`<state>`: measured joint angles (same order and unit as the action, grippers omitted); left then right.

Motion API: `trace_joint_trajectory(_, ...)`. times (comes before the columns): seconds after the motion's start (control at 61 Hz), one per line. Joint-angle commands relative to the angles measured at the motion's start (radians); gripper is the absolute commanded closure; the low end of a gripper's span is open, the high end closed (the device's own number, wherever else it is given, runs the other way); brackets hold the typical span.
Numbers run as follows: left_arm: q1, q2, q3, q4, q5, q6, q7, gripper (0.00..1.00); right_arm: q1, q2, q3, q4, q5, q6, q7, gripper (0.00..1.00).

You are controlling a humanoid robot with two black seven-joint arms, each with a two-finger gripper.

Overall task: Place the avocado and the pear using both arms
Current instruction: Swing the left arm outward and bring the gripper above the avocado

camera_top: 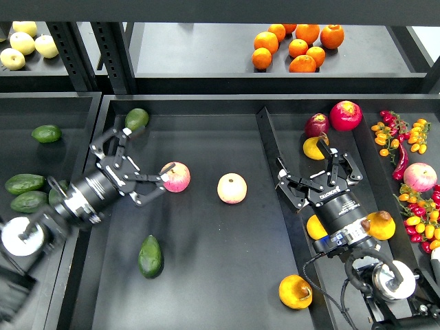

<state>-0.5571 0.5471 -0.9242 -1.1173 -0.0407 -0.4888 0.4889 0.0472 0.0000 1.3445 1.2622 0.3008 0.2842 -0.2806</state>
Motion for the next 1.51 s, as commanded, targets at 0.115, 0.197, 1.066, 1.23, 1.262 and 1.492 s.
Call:
trace_joint_trajectory(0.115,-0.282,0.134,0.356,0.013,0.114,0.0,0.0,0.01,0.016,0.0,0.024,-0.003,-0.002,-0.037,0.0,0.0)
trace_joint_trajectory(0.197,-0.351,0.134,0.458,0.011,0.153,0.0,0.0,0.01,0.03,0.0,0.025,-0.004,-0.002,-0.053,0.0,0.0)
trace_joint_trajectory(1.066,-0.639,-0.047,0.987,0.066,0.647,0.0,0.0,0.01,0.135,0.0,0.074,-0.021,-0.005,-0.154,0.0,0.0)
trace_joint_trajectory(1.23,-0.639,-0.079,1.05,0.086,0.67,0.0,0.0,0.01,0.145,0.0,0.074,-0.027,-0.005,-0.154,0.0,0.0)
trace_joint_trajectory(1.262,-0.638,-0.082,1.062,0.091,0.67,0.0,0.0,0.01,0.145,0.0,0.074,-0.027,-0.005,-0.154,0.0,0.0)
trace_joint_trajectory(1.492,-0.626,-0.116,1.116,0.132,0.67,0.0,0.0,0.01,0.145,0.0,0.074,-0.034,-0.005,-0.152,0.0,0.0)
